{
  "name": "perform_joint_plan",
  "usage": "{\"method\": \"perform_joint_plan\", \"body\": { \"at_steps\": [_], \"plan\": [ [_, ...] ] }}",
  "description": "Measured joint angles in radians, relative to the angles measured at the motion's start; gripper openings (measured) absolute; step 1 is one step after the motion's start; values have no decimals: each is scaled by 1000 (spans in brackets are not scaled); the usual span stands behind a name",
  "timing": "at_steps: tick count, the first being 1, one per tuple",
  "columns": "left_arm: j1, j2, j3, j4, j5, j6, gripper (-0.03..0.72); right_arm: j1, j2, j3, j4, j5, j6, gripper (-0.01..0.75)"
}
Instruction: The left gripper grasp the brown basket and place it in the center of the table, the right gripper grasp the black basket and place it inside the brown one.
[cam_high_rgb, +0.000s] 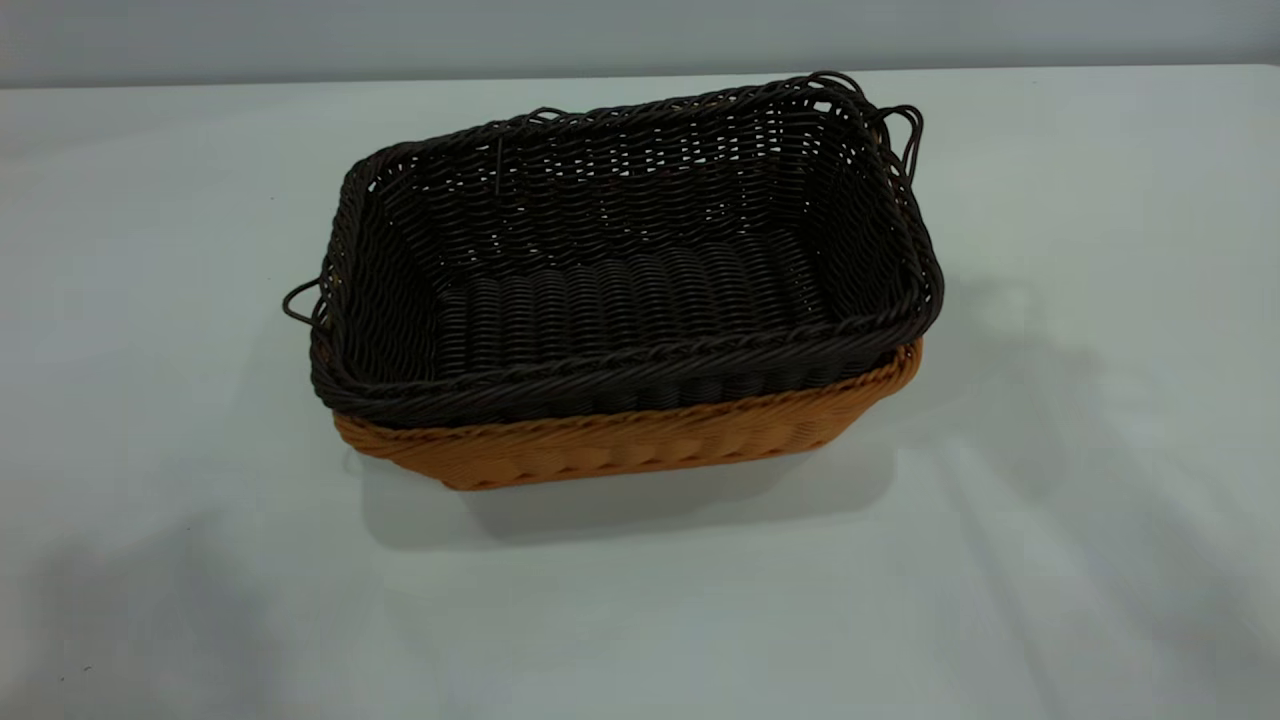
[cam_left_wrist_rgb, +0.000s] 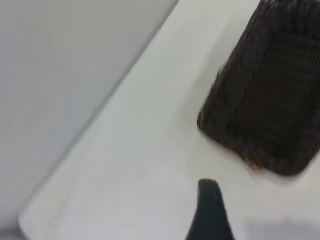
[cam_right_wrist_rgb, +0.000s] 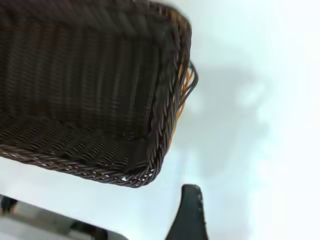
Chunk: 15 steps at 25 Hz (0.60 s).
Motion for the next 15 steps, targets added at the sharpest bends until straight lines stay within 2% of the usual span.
{"method": "perform_joint_plan", "body": {
  "at_steps": [6,10,15],
  "plan": [
    [0,-106,43,77,22,-231,498,0,-250,95,51,11,20,563],
    [0,-179,136,72,22,-328,498,0,-441,254,61,17,20,563],
    [0,-305,327,59,22,-432,498,0,-719,480,22,24,20,563]
  ]
}}
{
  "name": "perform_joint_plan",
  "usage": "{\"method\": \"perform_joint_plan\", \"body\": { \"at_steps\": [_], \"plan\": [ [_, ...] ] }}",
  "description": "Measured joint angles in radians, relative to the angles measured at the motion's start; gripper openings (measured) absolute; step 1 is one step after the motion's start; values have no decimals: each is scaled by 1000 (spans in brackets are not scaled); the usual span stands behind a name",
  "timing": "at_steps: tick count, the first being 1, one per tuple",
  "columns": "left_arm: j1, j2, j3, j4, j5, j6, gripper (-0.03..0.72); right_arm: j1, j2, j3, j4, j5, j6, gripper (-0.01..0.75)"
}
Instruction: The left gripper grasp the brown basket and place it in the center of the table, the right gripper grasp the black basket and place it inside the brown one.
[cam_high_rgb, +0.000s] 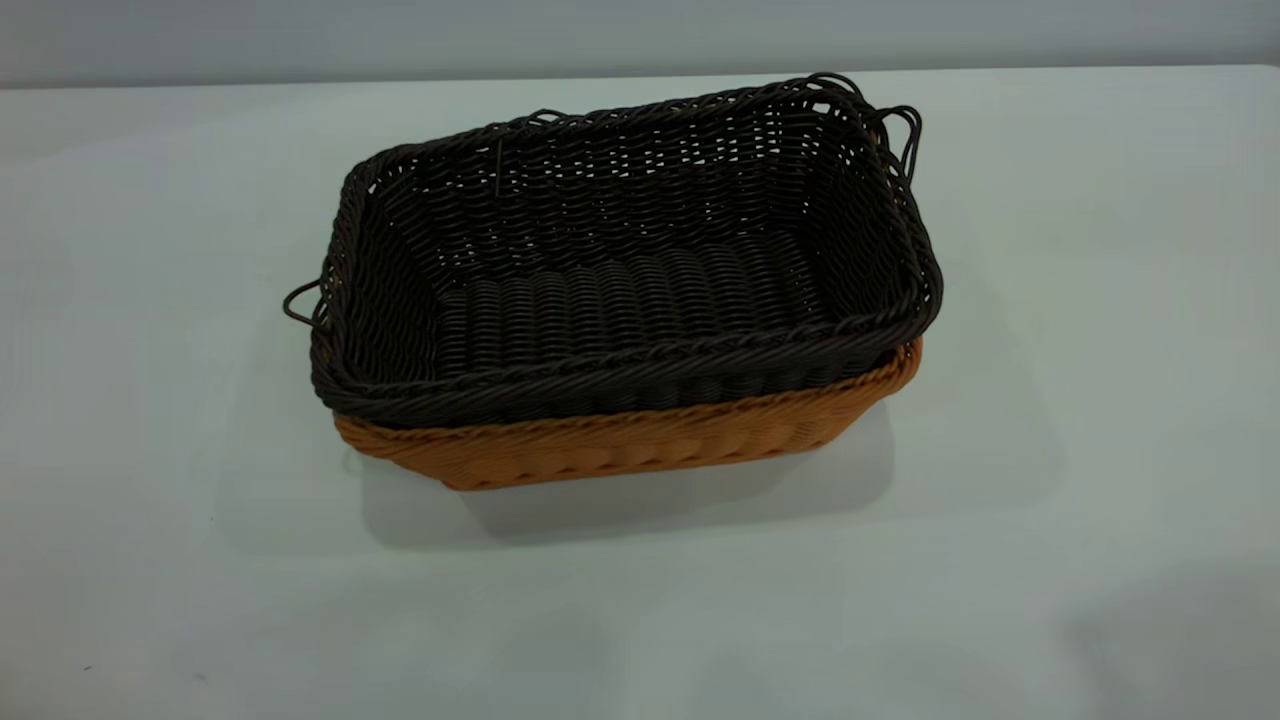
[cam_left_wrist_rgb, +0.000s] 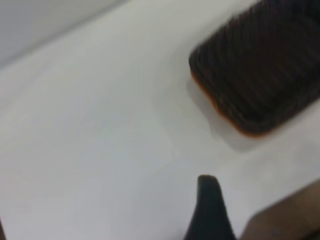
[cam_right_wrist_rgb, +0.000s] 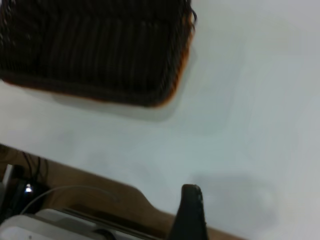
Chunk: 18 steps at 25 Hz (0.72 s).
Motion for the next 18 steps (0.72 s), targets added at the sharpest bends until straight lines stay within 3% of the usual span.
{"method": "perform_joint_plan", "body": {
  "at_steps": [10,15,18],
  "plan": [
    [0,-166,411,-91,-12,-52,498,0,-484,485,0,-104,0,563],
    [0,-223,556,-149,-102,-53,498,0,-644,616,-34,-125,0,563],
    [0,-241,599,-161,-98,-51,498,0,-711,624,-45,-141,0,563]
  ]
}}
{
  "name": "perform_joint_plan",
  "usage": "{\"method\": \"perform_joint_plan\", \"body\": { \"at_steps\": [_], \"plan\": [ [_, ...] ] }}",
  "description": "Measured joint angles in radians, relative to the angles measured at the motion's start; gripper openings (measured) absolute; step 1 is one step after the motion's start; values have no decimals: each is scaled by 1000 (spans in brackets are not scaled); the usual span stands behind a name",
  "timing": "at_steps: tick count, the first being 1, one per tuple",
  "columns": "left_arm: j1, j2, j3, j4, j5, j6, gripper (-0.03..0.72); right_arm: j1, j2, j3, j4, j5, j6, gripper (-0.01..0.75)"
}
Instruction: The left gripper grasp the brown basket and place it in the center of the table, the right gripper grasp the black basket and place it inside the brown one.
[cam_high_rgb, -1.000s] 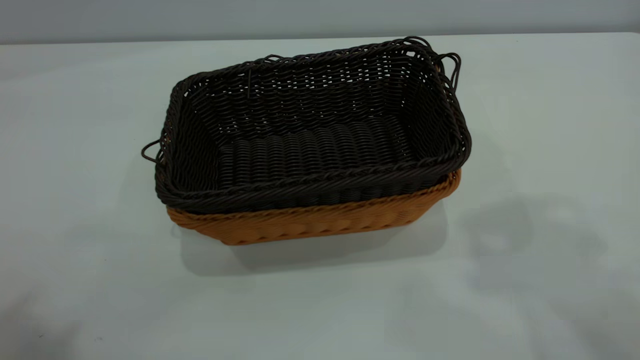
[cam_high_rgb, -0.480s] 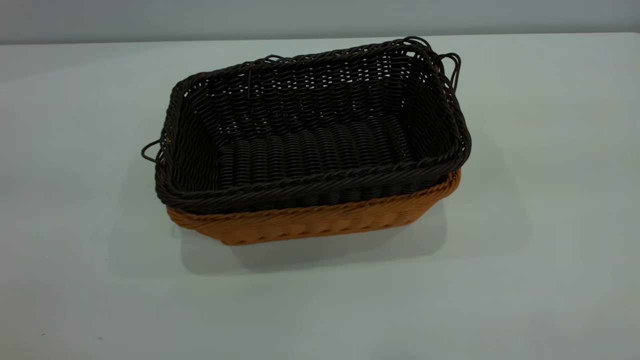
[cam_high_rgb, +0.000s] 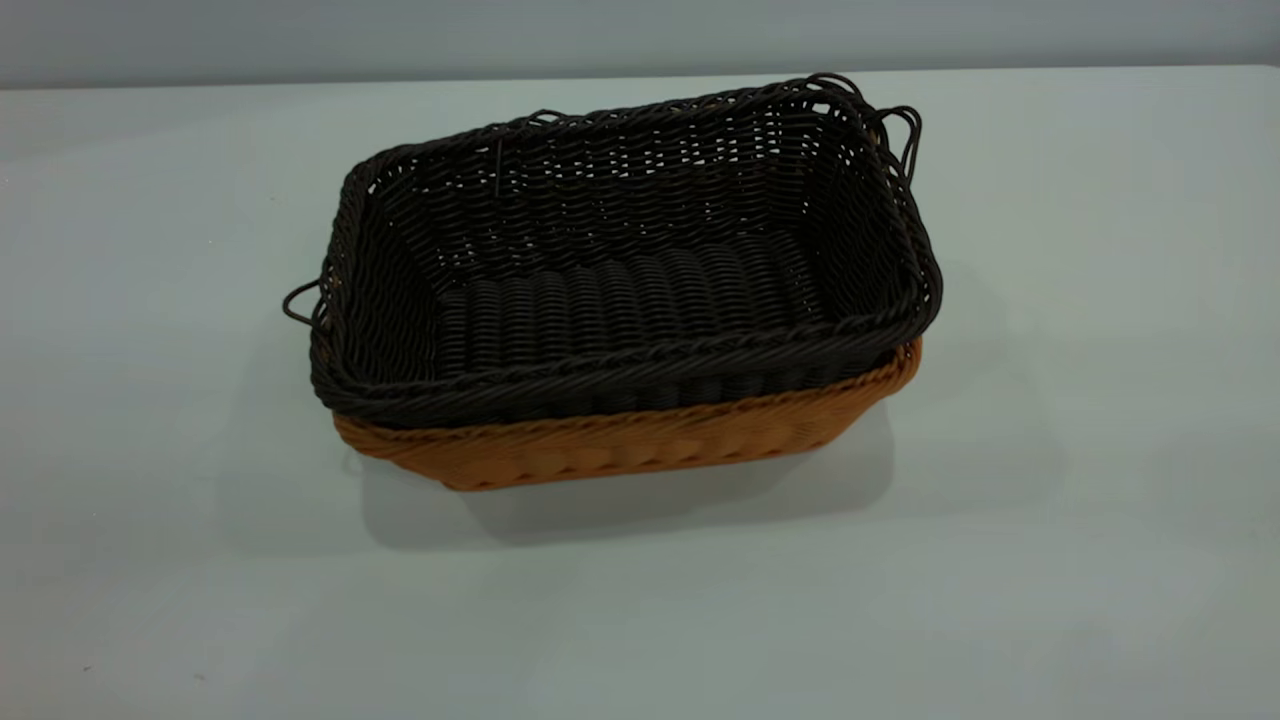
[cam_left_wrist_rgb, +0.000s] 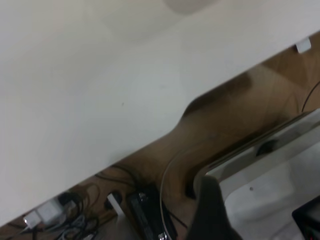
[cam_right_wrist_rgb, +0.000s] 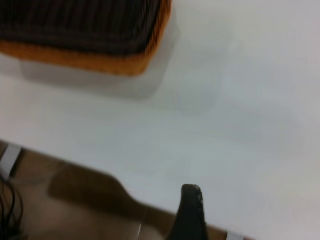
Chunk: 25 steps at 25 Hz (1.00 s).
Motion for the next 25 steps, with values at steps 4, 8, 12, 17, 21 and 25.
{"method": "perform_joint_plan", "body": {
  "at_steps": [4,8,12,17,21,25],
  "plan": [
    [0,-14,12,0,7,2,498,0,-54,1,-1,-2,0,563],
    [0,-27,12,0,8,2,498,0,-72,1,-1,-2,0,563],
    [0,-35,12,0,8,2,498,0,-72,1,-1,-2,0,563],
    [20,-36,12,-4,8,4,498,-88,-75,1,0,-2,0,563],
    [165,-36,12,-5,8,4,498,-260,-124,1,1,-2,0,563],
    [317,-52,13,-4,8,4,498,-308,-212,1,1,0,1,563]
  ]
}}
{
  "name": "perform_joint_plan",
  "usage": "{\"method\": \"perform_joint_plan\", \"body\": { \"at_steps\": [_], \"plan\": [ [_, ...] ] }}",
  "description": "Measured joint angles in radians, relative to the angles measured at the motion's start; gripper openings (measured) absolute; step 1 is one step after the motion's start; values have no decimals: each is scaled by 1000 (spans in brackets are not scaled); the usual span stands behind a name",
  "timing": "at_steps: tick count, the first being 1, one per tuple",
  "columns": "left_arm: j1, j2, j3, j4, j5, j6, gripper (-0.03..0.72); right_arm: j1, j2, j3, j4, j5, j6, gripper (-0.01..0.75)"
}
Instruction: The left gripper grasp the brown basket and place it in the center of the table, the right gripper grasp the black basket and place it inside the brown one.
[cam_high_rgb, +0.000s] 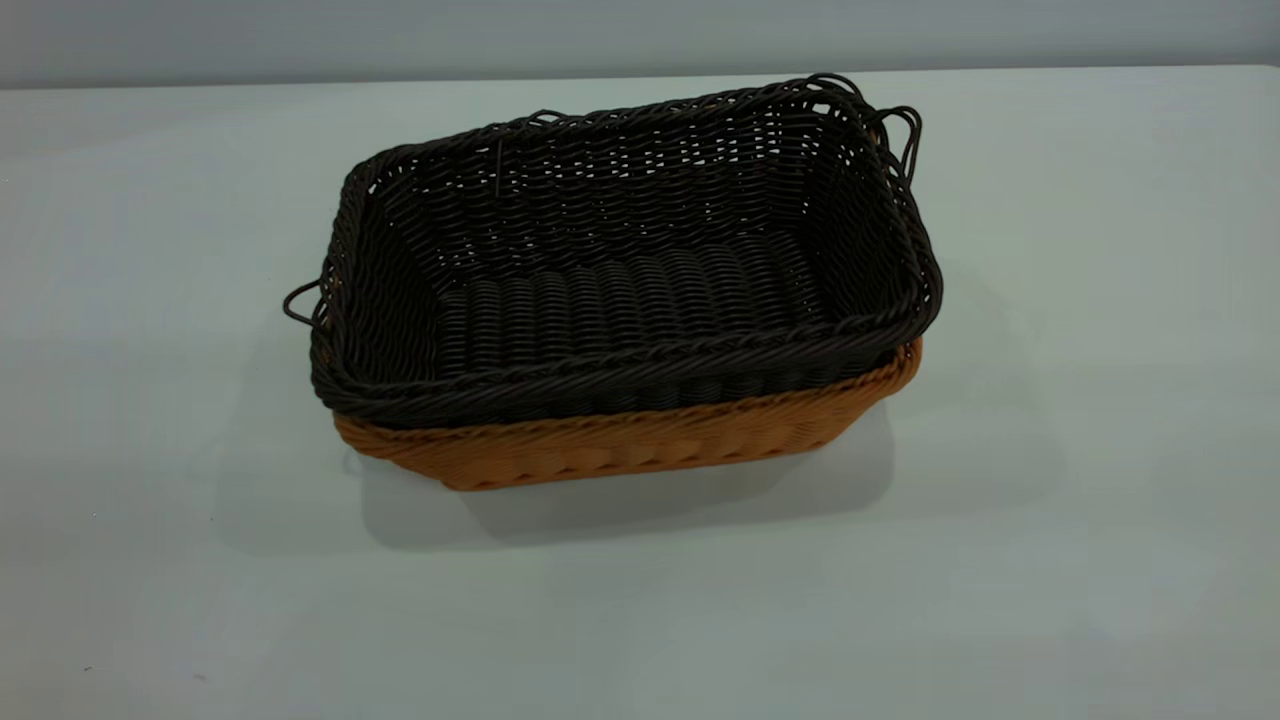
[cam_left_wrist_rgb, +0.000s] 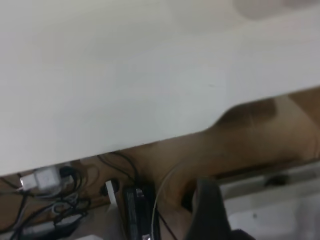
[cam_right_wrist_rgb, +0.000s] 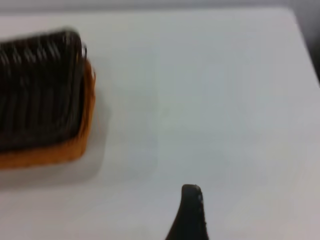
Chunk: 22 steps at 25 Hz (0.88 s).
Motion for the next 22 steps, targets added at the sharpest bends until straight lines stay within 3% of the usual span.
{"method": "perform_joint_plan", "body": {
  "at_steps": [4,8,13,22],
  "plan": [
    [114,-94,0,0,2,0,498,0,-2,0,0,2,0,563],
    [178,-248,0,0,9,0,498,0,-2,0,0,1,0,563],
    [193,-444,0,0,19,0,498,0,-2,0,0,1,0,563],
    [193,-464,0,0,30,0,498,0,-2,0,0,1,1,563]
  ]
}}
